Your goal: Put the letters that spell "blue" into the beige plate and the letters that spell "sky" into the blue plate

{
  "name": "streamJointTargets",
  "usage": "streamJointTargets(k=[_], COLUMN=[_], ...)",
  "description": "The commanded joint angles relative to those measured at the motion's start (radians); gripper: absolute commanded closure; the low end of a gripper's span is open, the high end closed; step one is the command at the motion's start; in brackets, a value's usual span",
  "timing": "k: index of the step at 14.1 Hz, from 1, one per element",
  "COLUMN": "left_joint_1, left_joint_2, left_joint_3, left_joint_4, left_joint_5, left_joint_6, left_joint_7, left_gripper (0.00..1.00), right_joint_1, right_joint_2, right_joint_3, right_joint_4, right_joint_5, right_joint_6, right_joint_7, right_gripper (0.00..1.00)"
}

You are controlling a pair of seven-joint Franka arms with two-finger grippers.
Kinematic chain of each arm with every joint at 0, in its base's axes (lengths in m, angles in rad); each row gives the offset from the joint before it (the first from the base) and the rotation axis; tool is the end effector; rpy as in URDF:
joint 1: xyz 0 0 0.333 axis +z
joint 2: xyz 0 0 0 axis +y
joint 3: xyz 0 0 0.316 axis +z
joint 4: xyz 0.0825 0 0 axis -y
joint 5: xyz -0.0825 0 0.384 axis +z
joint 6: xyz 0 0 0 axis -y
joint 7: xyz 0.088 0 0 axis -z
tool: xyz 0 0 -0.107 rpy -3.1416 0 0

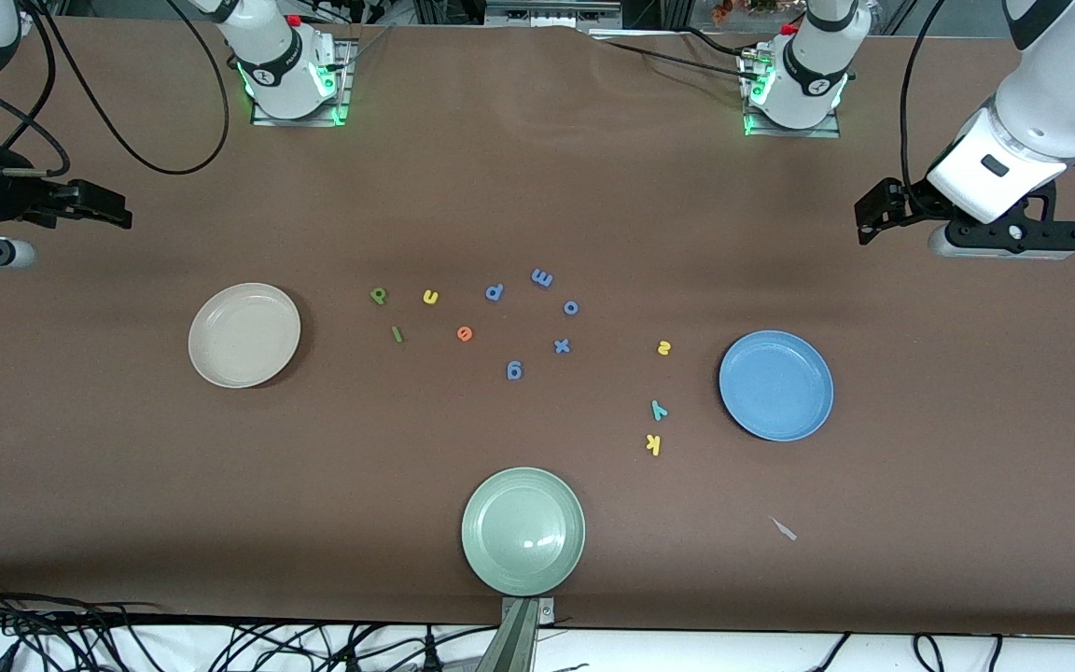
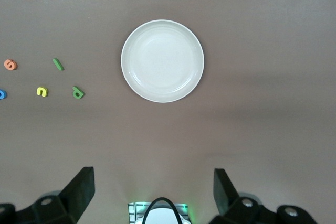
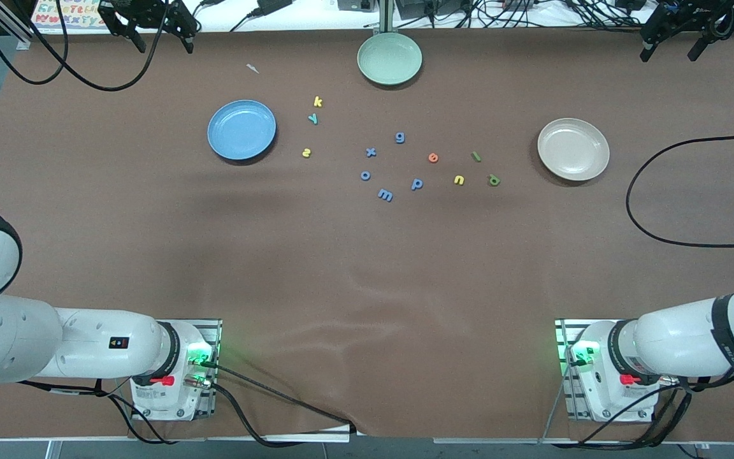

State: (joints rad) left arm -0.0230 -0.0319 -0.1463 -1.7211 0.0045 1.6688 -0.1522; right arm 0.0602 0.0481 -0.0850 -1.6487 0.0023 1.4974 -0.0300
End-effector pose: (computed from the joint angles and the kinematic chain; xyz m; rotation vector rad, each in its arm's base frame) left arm 0.5414 -0.0932 0.5791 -3.1290 0.0273 0.0298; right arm 0.5538 -0.0125 0.5560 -3.1224 -0.0075 0.3120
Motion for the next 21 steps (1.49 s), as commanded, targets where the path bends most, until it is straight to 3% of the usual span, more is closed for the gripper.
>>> streamJointTargets(k=[1,4,21], left_joint_1=[-0.003,-0.005,0.005], left_joint_2=[0.007,0.036,0.043], left_joint_3=[-0.001,-0.001,-0.001], left_joint_4=[0.025,0.066,0.066], left_joint_5=[0.018,0.018,0.02], left_joint_6=[-0.02,-0.021,-0.03], left_joint_7=[0.008,0.008,0.006], left_gripper=[0.0,0.0,0.0], right_joint_1=[-0.013,-0.014,-0.013], right_joint_2=[-0.004,0.001,0.004], right_joint_3=[0.016,0.014,0.014], right_joint_4=[-0.01,-0.007,-0.005], right_joint_5=[-0.021,-0.019,-0.019], right_joint_6=[0.007,0.007,0.035], right_joint_7=[0.01,0.007,0.012], right_gripper=[0.0,0.0,0.0])
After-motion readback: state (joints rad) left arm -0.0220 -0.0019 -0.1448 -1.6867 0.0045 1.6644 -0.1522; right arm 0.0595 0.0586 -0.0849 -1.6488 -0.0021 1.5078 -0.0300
